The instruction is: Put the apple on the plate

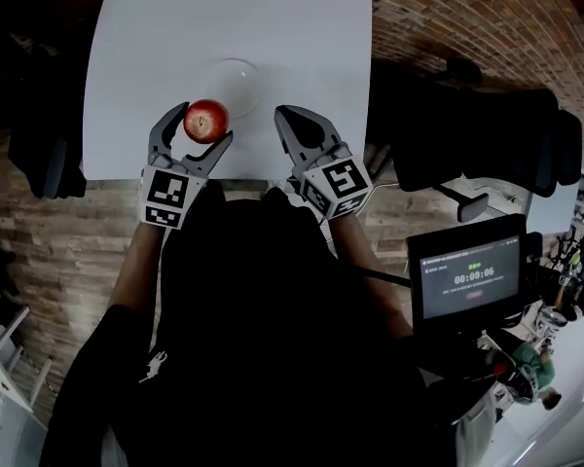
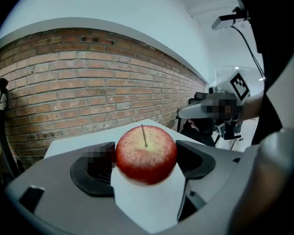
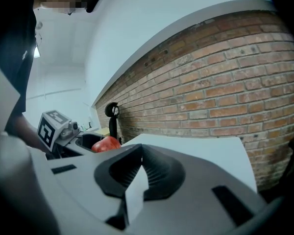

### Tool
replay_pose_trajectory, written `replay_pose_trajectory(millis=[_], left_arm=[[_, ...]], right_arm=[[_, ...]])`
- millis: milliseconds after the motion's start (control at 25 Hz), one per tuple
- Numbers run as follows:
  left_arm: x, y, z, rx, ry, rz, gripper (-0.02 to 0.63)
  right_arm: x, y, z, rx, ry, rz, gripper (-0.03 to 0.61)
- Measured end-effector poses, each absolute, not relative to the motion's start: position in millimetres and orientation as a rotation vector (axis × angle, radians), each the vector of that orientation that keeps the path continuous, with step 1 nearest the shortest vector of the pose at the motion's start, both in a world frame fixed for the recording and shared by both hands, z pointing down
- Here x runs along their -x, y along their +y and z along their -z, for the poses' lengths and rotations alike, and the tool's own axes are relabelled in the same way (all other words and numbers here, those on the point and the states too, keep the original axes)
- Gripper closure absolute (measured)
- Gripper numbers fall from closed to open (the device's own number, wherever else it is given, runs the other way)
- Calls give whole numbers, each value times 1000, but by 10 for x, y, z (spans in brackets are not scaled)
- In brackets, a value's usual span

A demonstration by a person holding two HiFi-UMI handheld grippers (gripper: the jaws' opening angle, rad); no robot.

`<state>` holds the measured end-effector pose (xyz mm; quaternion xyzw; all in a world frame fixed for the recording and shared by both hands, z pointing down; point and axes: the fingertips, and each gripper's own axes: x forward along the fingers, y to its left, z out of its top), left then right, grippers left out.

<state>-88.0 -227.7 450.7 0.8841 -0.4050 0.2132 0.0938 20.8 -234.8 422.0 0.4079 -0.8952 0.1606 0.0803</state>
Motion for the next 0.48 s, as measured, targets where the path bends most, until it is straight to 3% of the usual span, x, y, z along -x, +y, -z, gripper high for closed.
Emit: replay_pose_trajectory(millis=[480], left_arm=[[868,-2427,-4711,-2659,-1051,-625,222]], right_arm=[[-22,-2436,-4294,-1258,-2602,-465,574]])
